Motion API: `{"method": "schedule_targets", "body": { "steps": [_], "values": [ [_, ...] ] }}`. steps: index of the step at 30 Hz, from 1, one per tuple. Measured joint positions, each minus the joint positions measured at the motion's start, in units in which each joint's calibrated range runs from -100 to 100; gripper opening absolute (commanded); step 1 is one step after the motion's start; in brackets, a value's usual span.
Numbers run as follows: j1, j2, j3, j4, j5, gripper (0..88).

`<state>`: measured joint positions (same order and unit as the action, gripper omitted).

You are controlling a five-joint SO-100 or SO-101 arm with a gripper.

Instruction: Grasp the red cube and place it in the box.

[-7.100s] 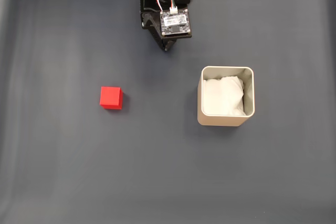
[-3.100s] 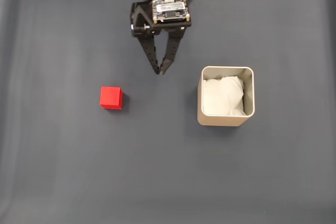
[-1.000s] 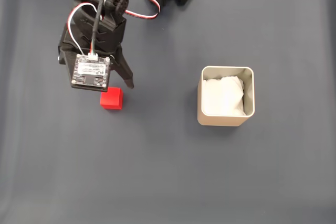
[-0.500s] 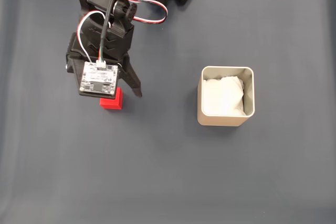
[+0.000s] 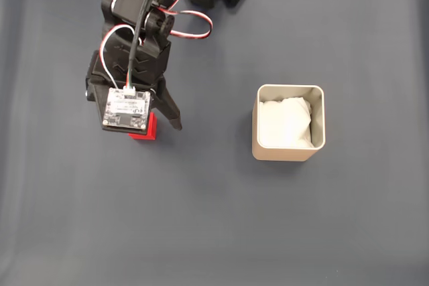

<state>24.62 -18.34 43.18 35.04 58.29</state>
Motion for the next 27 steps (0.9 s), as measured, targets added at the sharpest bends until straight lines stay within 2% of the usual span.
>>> {"method": "schedule_targets", "body": {
  "steps": [27],
  "values": [
    [0.0,4.8,2.2,-4.1,-0.6,37.2]
  ]
}}
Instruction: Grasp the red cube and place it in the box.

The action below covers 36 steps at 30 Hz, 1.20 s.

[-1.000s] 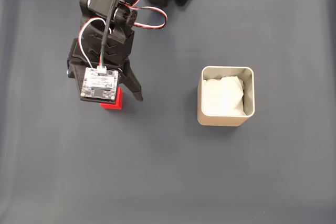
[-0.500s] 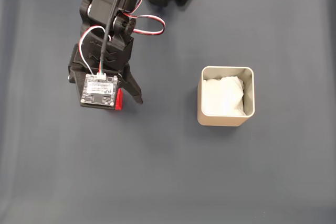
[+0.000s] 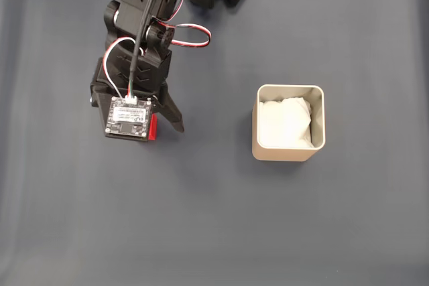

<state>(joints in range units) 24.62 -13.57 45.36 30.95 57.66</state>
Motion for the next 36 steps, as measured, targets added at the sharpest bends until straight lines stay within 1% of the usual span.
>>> {"method": "schedule_targets", "body": {
  "steps": [7,10,14,15,19,26,30,33,36],
  "values": [
    [0.0,0.0,0.0,0.0,0.1,35.0],
    [0.0,0.0,0.7,0.0,0.3,30.7],
    [0.0,0.0,1.5,-0.1,0.8,16.1],
    [0.0,0.0,1.5,-0.1,0.9,2.6],
    [0.0,0.0,1.5,-0.1,1.3,0.5],
    [0.0,-0.2,1.5,-0.1,1.3,0.4],
    [-1.5,-1.7,1.5,0.0,0.7,0.3],
    [-2.5,-4.2,1.5,2.4,0.1,0.3],
    [-3.5,-7.2,-0.2,7.9,-0.4,0.3]
  ]
}}
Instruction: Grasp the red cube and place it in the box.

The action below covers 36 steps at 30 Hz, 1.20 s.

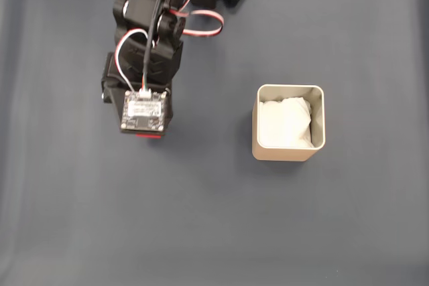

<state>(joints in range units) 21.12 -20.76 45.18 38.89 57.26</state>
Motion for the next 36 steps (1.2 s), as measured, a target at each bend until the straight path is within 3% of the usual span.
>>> {"method": "schedule_targets", "body": {
  "steps": [14,36],
  "values": [
    [-8.9,-7.9,-17.0,29.7,-2.7,0.3],
    [-22.4,-19.5,-18.4,34.8,-0.4,0.3]
  ]
}}
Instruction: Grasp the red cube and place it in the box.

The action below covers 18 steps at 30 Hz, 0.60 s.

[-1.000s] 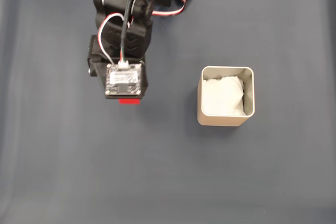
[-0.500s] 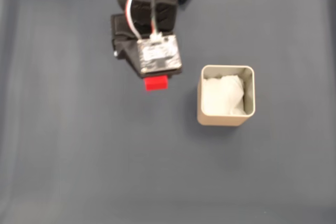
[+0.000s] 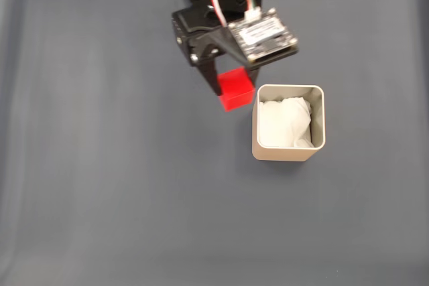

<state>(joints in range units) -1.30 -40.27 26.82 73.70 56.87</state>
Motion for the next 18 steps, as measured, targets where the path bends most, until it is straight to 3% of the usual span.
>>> {"method": "schedule_targets", "body": {
  "steps": [18],
  "values": [
    [-10.9,4.0,-3.4,-2.6,0.8,0.2]
  ]
}}
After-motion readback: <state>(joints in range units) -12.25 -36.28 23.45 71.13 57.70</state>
